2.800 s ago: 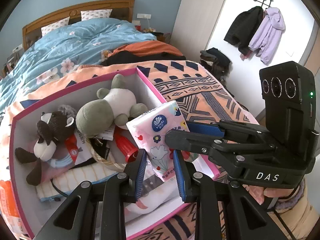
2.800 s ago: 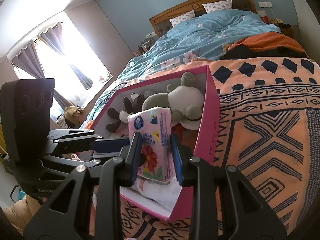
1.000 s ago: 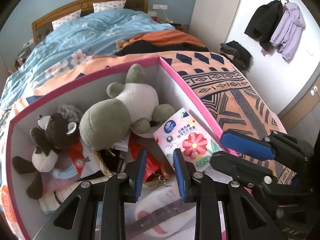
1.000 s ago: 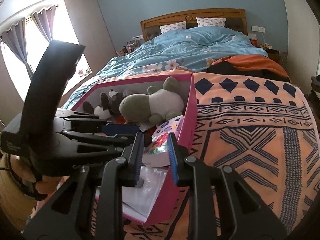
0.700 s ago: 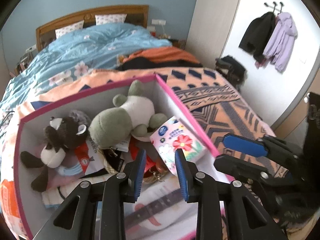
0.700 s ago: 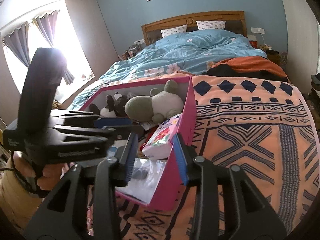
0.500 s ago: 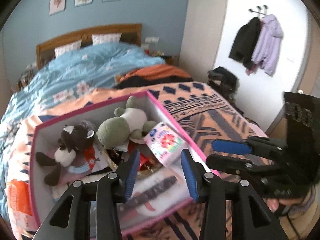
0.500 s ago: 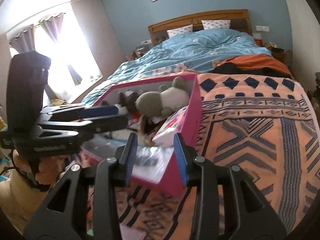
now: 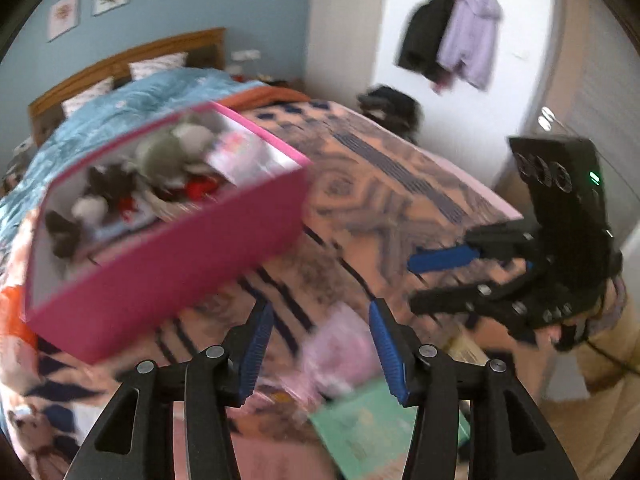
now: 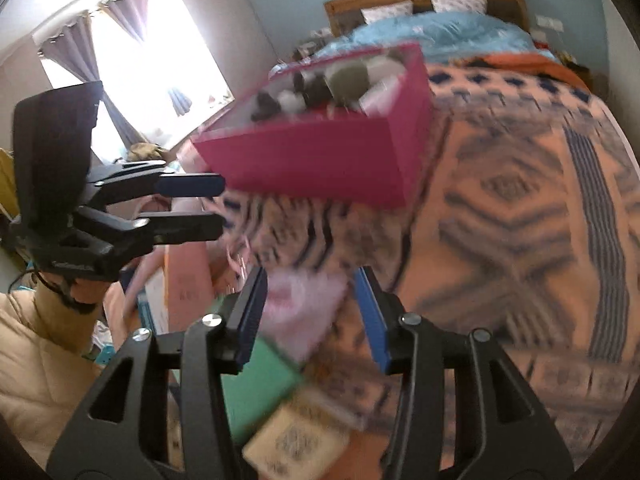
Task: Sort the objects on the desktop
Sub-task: 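Move both grippers to the beige carton on the pile, then close both grippers on the beige carton from either side, then lift the beige carton with both grippers and carry it over the box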
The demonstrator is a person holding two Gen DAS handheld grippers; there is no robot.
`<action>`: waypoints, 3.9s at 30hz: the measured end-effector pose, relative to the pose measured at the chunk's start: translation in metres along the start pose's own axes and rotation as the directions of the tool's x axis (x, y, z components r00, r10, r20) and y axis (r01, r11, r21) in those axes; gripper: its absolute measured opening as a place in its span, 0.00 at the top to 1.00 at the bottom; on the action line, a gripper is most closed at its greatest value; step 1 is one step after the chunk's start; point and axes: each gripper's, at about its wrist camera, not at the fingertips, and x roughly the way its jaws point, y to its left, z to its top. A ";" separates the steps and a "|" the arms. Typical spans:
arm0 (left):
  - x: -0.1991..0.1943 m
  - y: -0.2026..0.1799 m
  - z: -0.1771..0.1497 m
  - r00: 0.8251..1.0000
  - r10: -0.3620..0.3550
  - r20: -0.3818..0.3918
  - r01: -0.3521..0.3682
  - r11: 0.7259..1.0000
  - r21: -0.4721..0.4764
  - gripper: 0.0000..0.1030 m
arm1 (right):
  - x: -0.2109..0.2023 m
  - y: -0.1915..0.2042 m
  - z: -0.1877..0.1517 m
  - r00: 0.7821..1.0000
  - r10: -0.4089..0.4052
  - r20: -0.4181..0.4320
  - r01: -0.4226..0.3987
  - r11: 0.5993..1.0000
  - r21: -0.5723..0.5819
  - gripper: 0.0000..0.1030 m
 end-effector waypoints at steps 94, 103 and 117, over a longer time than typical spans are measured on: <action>0.001 0.005 -0.001 0.994 -0.107 -0.017 0.101 0.969 -0.225 0.80 | 0.005 0.017 0.017 0.987 0.107 0.121 -0.116 0.991 0.065 0.62; -0.004 0.012 -0.001 0.996 -0.089 -0.008 0.085 0.969 -0.231 0.80 | 0.011 0.024 0.029 0.986 0.116 0.123 -0.123 0.991 0.045 0.62; -0.009 0.036 0.021 0.999 -0.036 0.020 0.040 0.970 -0.239 0.80 | 0.015 0.030 0.067 0.979 0.129 0.157 -0.130 0.992 -0.005 0.62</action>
